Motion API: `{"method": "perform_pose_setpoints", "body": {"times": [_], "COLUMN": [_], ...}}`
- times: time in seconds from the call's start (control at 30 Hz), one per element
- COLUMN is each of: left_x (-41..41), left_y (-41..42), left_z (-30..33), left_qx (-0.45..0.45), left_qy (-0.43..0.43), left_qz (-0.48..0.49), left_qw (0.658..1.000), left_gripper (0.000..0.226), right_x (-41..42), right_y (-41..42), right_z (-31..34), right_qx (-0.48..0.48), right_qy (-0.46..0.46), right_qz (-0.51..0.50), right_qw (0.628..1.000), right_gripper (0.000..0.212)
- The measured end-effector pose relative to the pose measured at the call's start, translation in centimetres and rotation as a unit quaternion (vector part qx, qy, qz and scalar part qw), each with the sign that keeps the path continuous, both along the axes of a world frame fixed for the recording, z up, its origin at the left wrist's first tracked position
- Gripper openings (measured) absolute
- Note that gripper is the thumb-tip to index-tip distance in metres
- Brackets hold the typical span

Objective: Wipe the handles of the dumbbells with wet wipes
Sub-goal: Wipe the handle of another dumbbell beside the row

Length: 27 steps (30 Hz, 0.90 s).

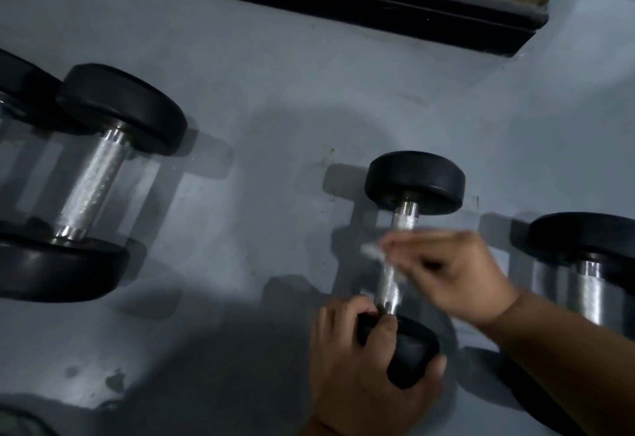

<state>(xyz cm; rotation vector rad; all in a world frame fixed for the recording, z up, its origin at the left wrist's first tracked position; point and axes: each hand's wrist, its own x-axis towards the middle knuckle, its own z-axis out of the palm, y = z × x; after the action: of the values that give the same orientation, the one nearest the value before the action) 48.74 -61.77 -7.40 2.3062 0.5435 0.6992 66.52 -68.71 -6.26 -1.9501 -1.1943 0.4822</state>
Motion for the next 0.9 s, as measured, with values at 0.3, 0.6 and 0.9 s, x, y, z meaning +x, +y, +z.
{"method": "perform_pose_setpoints", "body": {"times": [0.3, 0.6, 0.9], "left_x": [-0.6, -1.0, 0.2], "left_y": [0.9, 2.3, 1.3], "left_z": [0.0, -0.5, -0.8], "left_qx": [-0.056, -0.094, 0.005], "left_qy": [0.005, -0.010, -0.026], "left_qz": [-0.056, -0.145, -0.163], "left_qw": [0.997, 0.985, 0.986], "left_gripper": [0.038, 0.032, 0.033], "right_x": [2.7, 2.0, -0.7], "right_y": [1.1, -0.3, -2.7], "right_z": [-0.6, 0.1, 0.3], "right_qx": [0.037, -0.013, -0.014], "right_qy": [-0.027, -0.031, 0.033], "right_qz": [-0.069, 0.081, 0.101], "right_qw": [0.997, 0.996, 0.994], "right_gripper": [0.011, 0.019, 0.011]}}
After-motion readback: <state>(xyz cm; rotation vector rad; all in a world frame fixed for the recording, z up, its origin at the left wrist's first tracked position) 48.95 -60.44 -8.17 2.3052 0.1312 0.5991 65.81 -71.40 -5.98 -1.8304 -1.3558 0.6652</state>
